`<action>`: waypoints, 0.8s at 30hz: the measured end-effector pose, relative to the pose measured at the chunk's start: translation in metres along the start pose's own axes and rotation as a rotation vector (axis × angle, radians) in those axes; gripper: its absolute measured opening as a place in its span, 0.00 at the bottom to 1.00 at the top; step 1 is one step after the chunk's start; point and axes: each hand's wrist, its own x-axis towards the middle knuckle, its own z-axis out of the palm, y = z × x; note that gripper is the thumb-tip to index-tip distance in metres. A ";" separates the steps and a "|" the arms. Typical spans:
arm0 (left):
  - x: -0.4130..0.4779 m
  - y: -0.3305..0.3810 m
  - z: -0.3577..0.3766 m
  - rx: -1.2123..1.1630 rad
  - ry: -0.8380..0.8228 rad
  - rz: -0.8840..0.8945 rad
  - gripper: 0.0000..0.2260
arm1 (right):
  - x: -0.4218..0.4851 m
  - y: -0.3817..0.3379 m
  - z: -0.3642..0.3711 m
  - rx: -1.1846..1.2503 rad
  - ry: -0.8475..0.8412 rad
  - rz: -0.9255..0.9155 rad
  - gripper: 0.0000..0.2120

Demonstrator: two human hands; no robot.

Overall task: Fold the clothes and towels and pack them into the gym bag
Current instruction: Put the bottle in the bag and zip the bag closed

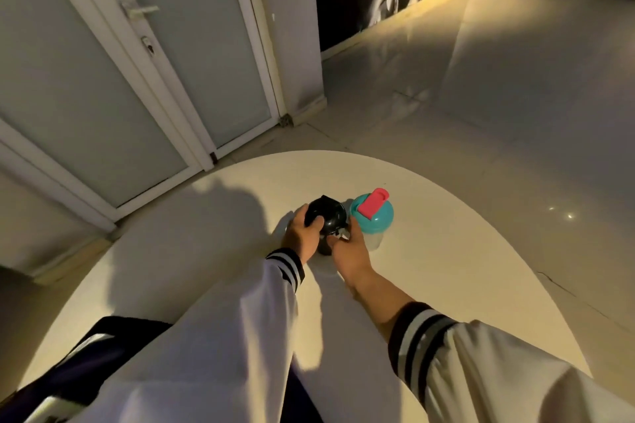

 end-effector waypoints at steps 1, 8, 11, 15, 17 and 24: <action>0.001 -0.002 0.000 0.015 0.028 0.007 0.23 | -0.001 0.000 0.002 -0.015 0.010 -0.020 0.25; -0.059 -0.025 -0.017 0.027 0.128 -0.056 0.17 | -0.050 0.011 0.003 -0.293 -0.089 0.016 0.35; -0.109 -0.027 -0.024 -0.042 0.145 -0.048 0.13 | -0.081 0.022 0.005 -0.360 -0.089 -0.012 0.41; -0.177 -0.054 -0.032 -0.097 0.204 0.037 0.08 | -0.137 0.039 0.003 -0.457 -0.083 -0.118 0.42; -0.207 -0.069 -0.042 -0.102 0.122 0.047 0.09 | -0.167 0.046 -0.003 -0.435 -0.055 -0.154 0.38; -0.307 -0.135 -0.065 0.294 0.053 0.019 0.11 | -0.271 0.073 -0.010 -0.321 0.019 -0.150 0.43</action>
